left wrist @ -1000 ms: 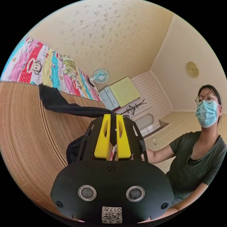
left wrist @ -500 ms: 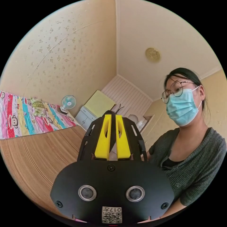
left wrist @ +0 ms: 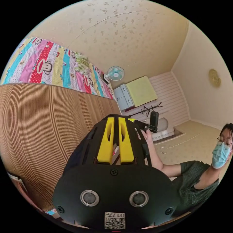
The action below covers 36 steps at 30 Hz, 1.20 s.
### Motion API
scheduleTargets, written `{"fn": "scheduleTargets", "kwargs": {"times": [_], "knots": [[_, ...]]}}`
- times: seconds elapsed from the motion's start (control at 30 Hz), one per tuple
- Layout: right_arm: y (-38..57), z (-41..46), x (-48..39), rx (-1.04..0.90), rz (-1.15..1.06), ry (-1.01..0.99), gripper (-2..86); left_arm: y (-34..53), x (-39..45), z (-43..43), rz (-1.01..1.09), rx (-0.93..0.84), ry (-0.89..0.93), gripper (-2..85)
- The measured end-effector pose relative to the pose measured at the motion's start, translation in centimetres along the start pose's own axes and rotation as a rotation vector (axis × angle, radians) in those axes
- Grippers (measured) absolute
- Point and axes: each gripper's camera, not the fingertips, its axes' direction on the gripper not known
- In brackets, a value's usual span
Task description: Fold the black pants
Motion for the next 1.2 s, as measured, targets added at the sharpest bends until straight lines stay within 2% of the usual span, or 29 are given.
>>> {"fn": "scheduleTargets", "kwargs": {"times": [0.17, 0.3, 0.37, 0.43, 0.5, 0.57, 0.77, 0.83, 0.97, 1.03, 1.17, 1.2], "knots": [[5.1, 9.6, 5.7, -0.123, 0.11, -0.027, 2.5, 5.0, -4.9, 4.0, -0.067, -0.127, -0.118, 4.1], [11.6, 16.0, 9.4, -0.245, 0.281, -0.104, 3.5, 12.3, -9.6, 6.0, -0.279, -0.201, -0.24, 6.1], [15.1, 20.2, 11.1, -0.441, 0.312, -0.1, 5.1, 15.0, -11.2, 5.5, -0.386, -0.177, -0.294, 8.5], [16.4, 21.4, 12.6, -0.491, 0.334, -0.08, 7.5, 16.7, -12.7, 4.5, -0.48, -0.093, -0.234, 10.9], [16.1, 21.3, 15.1, -0.455, 0.384, -0.1, 10.8, 16.0, -13.6, 4.2, -0.516, -0.041, -0.18, 13.4], [13.8, 20.7, 19.4, -0.346, 0.477, -0.2, 15.0, 13.8, -14.1, 4.4, -0.495, -0.024, -0.182, 16.1], [5.2, 24.0, 29.7, -0.193, 0.583, -0.34, 19.3, 4.7, -16.7, 8.7, -0.375, -0.219, -0.279, 20.9], [3.1, 25.9, 31.5, -0.214, 0.593, -0.316, 19.5, 3.3, -16.9, 10.7, -0.347, -0.327, -0.348, 20.0], [0.6, 29.3, 32.7, -0.276, 0.56, -0.264, 17.6, 2.9, -14.5, 11.0, -0.292, -0.32, -0.388, 17.9], [0.6, 30.1, 33.1, -0.291, 0.576, -0.278, 16.5, 4.4, -13.6, 11.8, -0.38, -0.339, -0.313, 13.5], [2.3, 30.3, 33.0, -0.407, 0.578, -0.295, 11.1, 7.0, -11.5, 11.0, -0.462, -0.373, -0.296, 11.8], [2.5, 30.0, 32.7, -0.405, 0.585, -0.317, 10.3, 7.9, -10.1, 10.2, -0.471, -0.377, -0.234, 9.7]]}}
